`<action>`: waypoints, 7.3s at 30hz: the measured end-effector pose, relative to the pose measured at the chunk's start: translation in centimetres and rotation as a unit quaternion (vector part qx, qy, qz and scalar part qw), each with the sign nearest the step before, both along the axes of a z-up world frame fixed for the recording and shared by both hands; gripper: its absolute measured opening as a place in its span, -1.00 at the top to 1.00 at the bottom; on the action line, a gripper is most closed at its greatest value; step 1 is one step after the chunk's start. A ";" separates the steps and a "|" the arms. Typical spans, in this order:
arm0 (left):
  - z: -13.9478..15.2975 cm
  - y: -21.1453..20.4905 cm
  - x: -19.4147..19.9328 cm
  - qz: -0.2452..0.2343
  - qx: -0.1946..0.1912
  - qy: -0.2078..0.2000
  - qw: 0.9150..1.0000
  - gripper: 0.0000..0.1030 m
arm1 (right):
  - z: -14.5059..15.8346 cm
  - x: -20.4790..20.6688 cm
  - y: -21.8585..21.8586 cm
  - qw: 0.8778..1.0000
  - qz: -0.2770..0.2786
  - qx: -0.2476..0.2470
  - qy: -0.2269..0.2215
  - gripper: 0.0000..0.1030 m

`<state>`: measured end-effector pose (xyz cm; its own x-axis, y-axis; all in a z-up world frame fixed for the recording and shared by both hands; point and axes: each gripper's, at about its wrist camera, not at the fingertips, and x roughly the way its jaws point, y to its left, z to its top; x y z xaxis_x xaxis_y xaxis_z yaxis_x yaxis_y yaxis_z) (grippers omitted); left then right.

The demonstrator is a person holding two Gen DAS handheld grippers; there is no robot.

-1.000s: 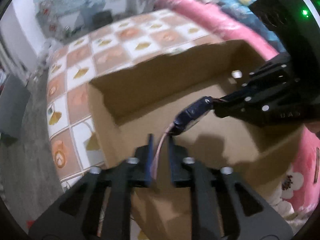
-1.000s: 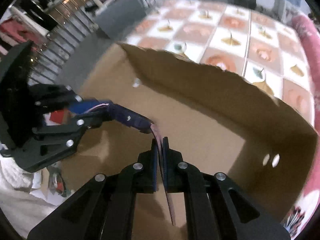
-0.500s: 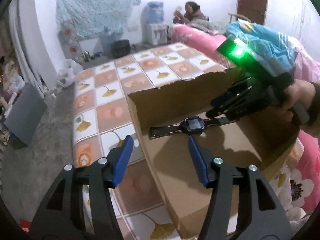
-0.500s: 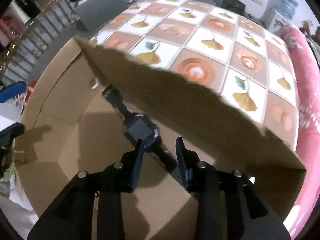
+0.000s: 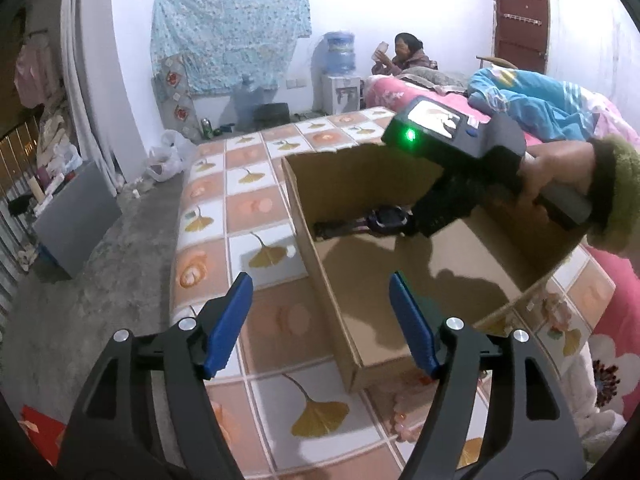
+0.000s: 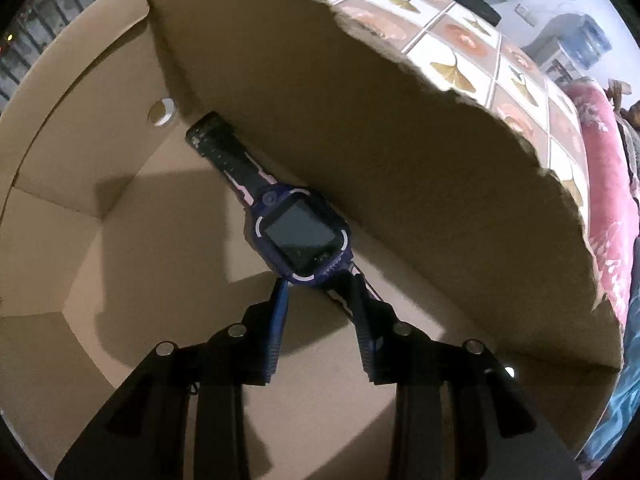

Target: Organize jewelry

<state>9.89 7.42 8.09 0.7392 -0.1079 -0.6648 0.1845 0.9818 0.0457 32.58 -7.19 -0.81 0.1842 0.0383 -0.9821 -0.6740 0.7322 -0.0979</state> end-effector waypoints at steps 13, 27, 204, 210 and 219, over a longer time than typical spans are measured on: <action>-1.5 0.9 -0.6 0.020 -0.037 0.021 0.999 -0.61 | 12.9 -8.2 -14.0 0.957 -0.132 0.232 -0.118 -0.17; -3.5 0.6 1.8 0.034 -0.138 0.082 0.987 -0.61 | 4.6 -14.2 -23.2 0.869 -0.322 0.371 -0.069 -0.23; -5.7 -10.6 -9.6 -0.069 -0.133 0.035 0.988 -0.72 | 6.6 -26.8 -22.5 0.896 -0.257 0.307 -0.193 -0.71; -5.7 -9.3 -11.0 -0.022 -0.144 0.043 0.988 -0.72 | 5.8 -27.3 -20.6 0.903 -0.239 0.293 -0.202 -0.71; -4.5 -7.1 -12.5 0.037 -0.135 0.030 0.990 -0.84 | 5.5 -28.2 -19.4 0.902 -0.230 0.283 -0.232 -0.71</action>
